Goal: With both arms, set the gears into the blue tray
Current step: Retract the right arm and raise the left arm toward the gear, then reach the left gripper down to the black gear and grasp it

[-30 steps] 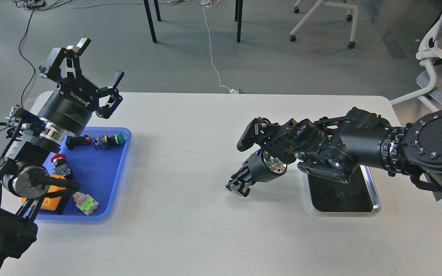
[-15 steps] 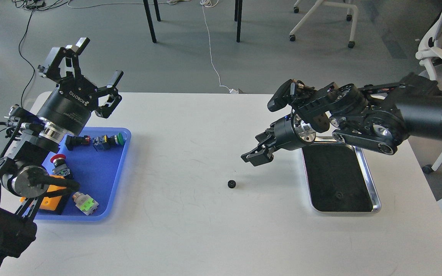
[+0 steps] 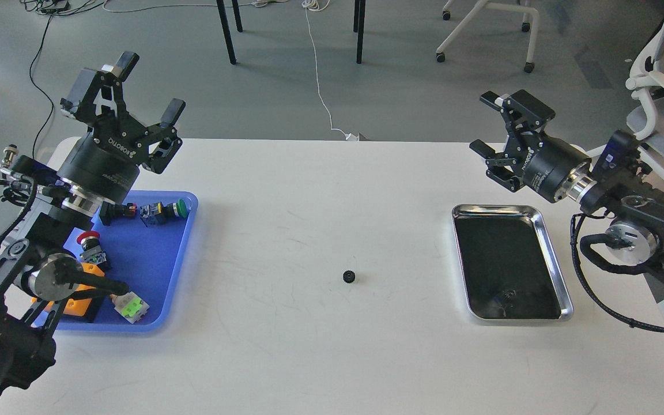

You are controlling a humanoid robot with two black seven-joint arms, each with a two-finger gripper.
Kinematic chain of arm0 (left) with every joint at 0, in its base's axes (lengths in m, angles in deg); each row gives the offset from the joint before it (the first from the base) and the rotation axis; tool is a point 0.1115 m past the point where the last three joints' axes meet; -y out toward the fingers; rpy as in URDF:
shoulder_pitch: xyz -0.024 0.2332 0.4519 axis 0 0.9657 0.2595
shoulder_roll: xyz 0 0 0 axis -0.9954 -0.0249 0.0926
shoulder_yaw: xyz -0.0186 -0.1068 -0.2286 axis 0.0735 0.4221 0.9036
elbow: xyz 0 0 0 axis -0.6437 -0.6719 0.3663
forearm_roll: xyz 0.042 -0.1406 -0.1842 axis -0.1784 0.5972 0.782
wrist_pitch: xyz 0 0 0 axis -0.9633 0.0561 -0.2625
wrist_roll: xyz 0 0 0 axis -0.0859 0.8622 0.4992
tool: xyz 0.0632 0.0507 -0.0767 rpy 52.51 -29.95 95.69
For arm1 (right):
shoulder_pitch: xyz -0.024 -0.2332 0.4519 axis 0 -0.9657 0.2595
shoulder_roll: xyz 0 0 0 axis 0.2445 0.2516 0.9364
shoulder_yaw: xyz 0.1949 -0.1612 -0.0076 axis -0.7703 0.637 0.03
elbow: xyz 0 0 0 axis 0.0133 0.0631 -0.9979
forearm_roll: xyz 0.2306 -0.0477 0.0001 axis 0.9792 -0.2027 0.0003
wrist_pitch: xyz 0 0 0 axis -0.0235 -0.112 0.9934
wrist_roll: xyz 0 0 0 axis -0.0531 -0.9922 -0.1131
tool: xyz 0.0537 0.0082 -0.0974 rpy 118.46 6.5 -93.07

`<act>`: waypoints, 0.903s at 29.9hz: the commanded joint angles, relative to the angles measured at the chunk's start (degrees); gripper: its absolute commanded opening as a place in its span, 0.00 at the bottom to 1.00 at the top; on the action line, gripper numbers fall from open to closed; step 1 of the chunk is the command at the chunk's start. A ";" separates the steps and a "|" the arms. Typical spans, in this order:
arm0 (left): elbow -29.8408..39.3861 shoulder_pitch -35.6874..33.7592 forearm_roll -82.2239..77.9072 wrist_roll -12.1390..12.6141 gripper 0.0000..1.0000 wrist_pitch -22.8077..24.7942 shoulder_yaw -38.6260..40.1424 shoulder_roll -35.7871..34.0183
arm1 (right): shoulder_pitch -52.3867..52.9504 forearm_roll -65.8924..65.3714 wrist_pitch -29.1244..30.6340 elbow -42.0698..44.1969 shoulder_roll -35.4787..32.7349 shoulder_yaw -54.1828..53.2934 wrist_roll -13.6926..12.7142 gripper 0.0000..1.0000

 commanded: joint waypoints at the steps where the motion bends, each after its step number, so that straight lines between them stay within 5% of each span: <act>1: 0.01 -2.98 -9.39 -2.38 0.98 1.35 -5.30 -0.38 | -4.90 7.23 10.71 7.93 1.91 -3.82 0.02 0.99; 5: 0.09 -9.39 -24.92 -6.74 0.98 4.78 -12.85 -2.57 | -7.28 11.98 10.71 10.85 1.57 -4.17 0.02 0.99; 14: -0.52 -31.98 -60.52 -6.74 0.98 5.63 -40.10 -2.32 | -11.24 12.08 10.71 10.24 -1.60 -5.49 0.02 0.99; 19: -6.22 -36.74 -77.15 -6.74 0.97 5.49 -48.54 4.36 | -11.32 12.08 10.71 9.98 -2.21 -5.58 0.02 0.99; 27: -18.00 -39.47 -77.20 -6.74 0.97 1.45 -55.58 12.80 | -11.41 12.08 10.71 9.45 -2.92 -5.49 0.02 0.99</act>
